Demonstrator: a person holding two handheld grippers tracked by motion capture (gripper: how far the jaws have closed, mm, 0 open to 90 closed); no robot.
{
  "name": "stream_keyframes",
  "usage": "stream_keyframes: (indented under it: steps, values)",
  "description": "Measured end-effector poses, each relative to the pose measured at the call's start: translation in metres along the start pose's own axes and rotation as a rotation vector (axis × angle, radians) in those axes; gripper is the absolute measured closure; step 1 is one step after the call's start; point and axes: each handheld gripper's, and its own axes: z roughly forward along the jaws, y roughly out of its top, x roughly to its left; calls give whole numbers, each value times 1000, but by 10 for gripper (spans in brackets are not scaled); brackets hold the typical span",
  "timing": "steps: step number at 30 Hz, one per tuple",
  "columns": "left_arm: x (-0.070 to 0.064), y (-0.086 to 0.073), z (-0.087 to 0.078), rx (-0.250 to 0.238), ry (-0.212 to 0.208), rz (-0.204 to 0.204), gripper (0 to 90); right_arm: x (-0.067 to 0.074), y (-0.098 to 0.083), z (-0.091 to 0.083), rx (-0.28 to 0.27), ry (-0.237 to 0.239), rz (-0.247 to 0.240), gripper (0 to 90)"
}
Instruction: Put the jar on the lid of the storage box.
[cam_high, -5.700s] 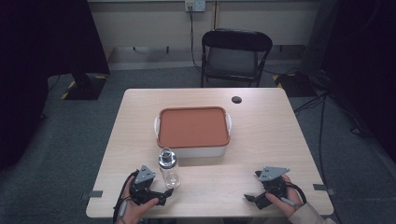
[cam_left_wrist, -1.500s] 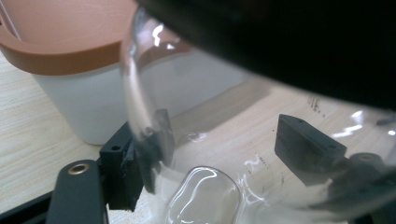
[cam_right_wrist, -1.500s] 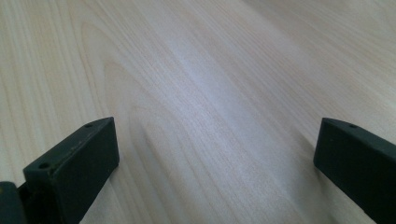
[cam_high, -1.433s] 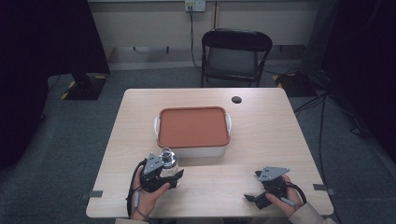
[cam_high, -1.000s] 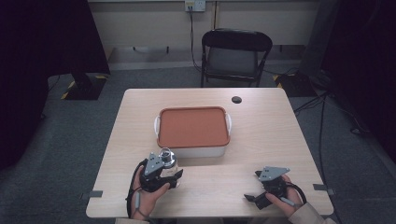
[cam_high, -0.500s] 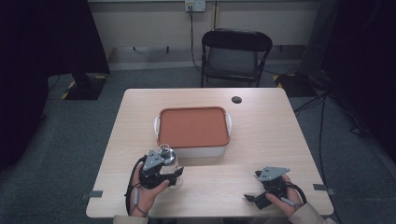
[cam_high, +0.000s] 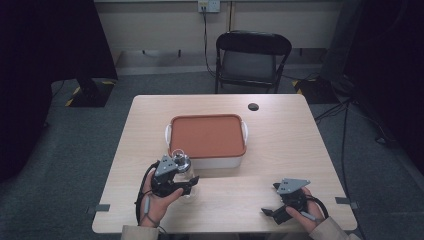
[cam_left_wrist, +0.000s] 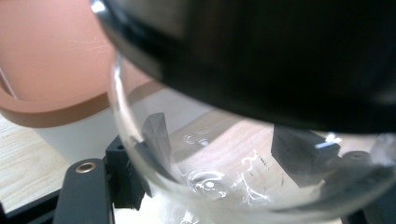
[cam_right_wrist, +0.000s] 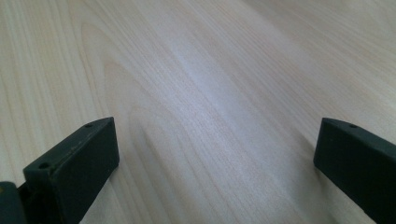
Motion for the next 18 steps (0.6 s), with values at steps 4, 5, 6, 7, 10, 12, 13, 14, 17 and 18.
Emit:
stream_keyframes:
  steps: [4, 5, 6, 7, 10, 12, 13, 14, 17, 18]
  values:
    - [0, 2, 1, -1, -3, -1, 310, 0, 0, 0, 0, 0, 0, 0]
    - [0, 3, 1, 1, -4, 1, 310, 0, 0, 0, 0, 0, 0, 0]
    - [0, 4, 1, 2, -4, 4, 310, 0, 0, 0, 0, 0, 0, 0]
    - [0, 5, 1, 2, -6, 3, 310, 0, 0, 0, 0, 0, 0, 0]
    - [0, 8, 1, 3, -9, 5, 310, 0, 0, 0, 0, 0, 0, 0]
    - [0, 10, 1, 5, -9, 8, 311, 0, 0, 0, 0, 0, 0, 0]
    - [0, 11, 1, 5, -8, 9, 311, 0, 0, 0, 0, 0, 0, 0]
    - [0, 12, 2, 5, -9, 7, 311, 0, 0, 0, 0, 0, 0, 0]
    - [1, 15, 2, 10, -10, 7, 311, 0, 0, 0, 0, 0, 0, 0]
    - [1, 16, 2, 12, -12, 8, 311, 0, 0, 0, 0, 0, 0, 0]
